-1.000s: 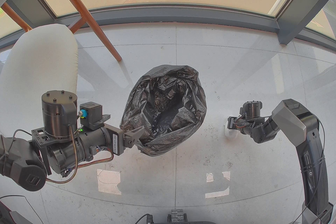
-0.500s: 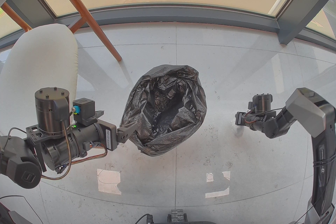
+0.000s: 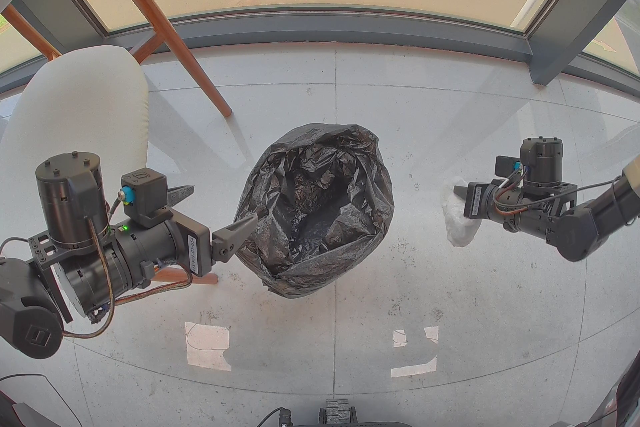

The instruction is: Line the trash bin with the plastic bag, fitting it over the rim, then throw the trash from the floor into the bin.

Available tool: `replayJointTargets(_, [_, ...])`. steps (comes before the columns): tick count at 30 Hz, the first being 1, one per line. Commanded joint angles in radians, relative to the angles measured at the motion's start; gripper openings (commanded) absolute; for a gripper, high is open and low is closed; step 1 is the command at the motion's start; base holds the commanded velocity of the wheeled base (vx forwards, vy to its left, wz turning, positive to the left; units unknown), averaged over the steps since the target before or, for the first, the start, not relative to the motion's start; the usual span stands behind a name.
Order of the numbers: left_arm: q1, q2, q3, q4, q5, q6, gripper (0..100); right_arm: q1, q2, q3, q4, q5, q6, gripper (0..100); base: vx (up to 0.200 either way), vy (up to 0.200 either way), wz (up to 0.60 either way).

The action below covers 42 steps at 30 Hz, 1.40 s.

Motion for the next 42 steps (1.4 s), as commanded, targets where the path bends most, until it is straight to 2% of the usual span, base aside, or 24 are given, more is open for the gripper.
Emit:
replayJointTargets(1, [0.002, -0.026, 0.012, -0.012, -0.011, 0.016, 100, 0.119, -0.098, 0.037, -0.009, 0.005, -0.001, 0, 0.000, 0.000, 0.00])
replayJointTargets(2, [0.002, -0.026, 0.012, -0.012, -0.011, 0.016, 100, 0.119, -0.098, 0.037, -0.009, 0.005, -0.001, 0, 0.000, 0.000, 0.00])
replayJointTargets(3, [0.002, -0.035, 0.022, -0.024, -0.014, 0.014, 100, 0.175, -0.093, 0.001, -0.009, 0.006, 0.000, 0, 0.000, 0.000, 0.00])
replayJointTargets(6, [0.002, -0.045, 0.031, -0.027, -0.029, 0.018, 100, 0.240, -0.059, -0.061, -0.009, 0.006, -0.001, 0, 0.000, 0.000, 0.00])
replayJointTargets(14, [0.000, -0.062, 0.061, -0.029, -0.038, 0.033, 100, 0.336, 0.083, -0.227, -0.011, 0.005, -0.003, 0, 0.000, 0.000, 0.00])
replayJointTargets(22, [0.000, -0.118, 0.141, -0.035, -0.101, 0.085, 100, 0.372, 0.220, -0.376, -0.012, -0.001, -0.003, 0, 0.000, 0.000, 0.00])
replayJointTargets(27, [0.000, -0.151, 0.158, -0.036, -0.144, 0.100, 100, 0.366, 0.304, -0.482, -0.012, -0.004, -0.001, 0, 0.000, 0.000, 0.00])
replayJointTargets(39, [0.002, -0.148, 0.143, -0.086, -0.147, 0.099, 100, 0.347, 0.392, -0.563, -0.012, -0.007, -0.004, 0, 0.000, 0.000, 0.00])
replayJointTargets(40, [0.002, -0.148, 0.144, -0.086, -0.147, 0.100, 100, 0.346, 0.392, -0.565, -0.012, -0.009, -0.004, 100, 0.000, 0.000, 0.00])
replayJointTargets(42, [0.002, -0.150, 0.144, -0.086, -0.147, 0.100, 100, 0.343, 0.384, -0.566, -0.017, -0.010, -0.003, 100, 0.000, 0.000, 0.00])
